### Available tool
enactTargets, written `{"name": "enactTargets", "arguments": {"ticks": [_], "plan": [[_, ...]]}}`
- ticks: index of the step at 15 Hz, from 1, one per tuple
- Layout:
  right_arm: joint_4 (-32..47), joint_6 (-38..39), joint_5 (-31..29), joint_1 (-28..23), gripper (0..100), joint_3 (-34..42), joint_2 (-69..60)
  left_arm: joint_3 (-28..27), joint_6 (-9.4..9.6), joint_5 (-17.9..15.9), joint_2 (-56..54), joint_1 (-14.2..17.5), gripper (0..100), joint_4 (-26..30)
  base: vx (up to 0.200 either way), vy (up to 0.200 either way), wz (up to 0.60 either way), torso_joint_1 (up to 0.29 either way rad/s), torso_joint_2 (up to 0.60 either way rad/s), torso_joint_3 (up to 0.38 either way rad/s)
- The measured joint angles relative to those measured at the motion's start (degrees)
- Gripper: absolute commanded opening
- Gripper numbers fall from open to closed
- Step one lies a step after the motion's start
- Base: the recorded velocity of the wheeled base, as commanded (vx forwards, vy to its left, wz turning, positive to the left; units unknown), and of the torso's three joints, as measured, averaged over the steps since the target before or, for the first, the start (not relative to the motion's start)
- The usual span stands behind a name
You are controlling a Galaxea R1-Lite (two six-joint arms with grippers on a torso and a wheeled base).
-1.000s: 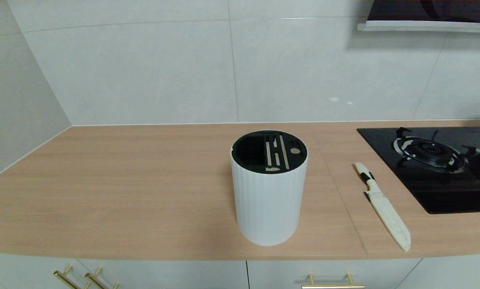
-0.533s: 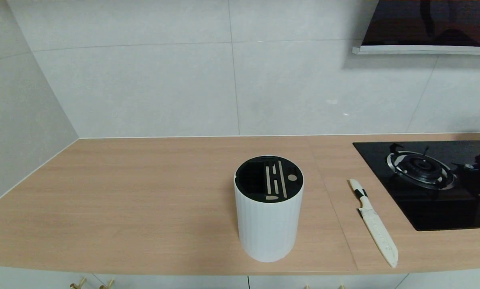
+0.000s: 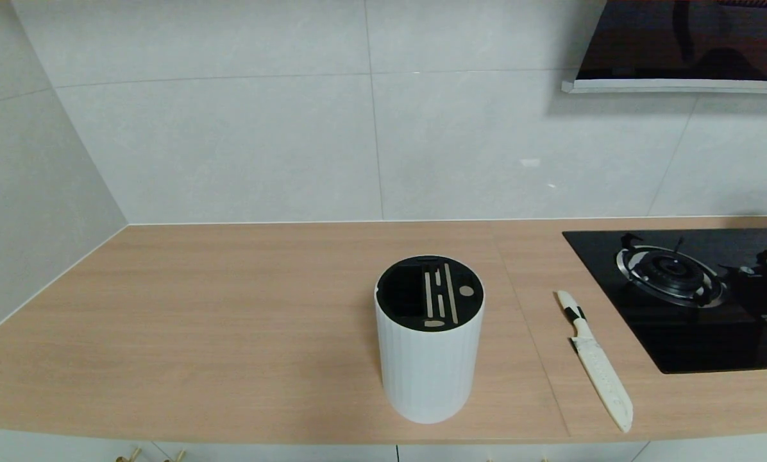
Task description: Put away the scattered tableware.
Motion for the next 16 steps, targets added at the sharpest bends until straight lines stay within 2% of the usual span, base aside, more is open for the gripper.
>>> {"name": "enactTargets", "arguments": {"ticks": [7,16], "plan": [[0.0,0.0,-0.1,0.0,100,0.0,0.0,0.0,0.0,0.0,0.0,0.0,100,0.0,0.0,0.0,0.0,0.153,-0.31,-0.163],[0.0,-1.0,0.4,0.0,100,0.0,0.0,0.0,0.1,0.0,0.0,0.0,100,0.0,0.0,0.0,0.0,0.004,-0.01,-0.004]]}}
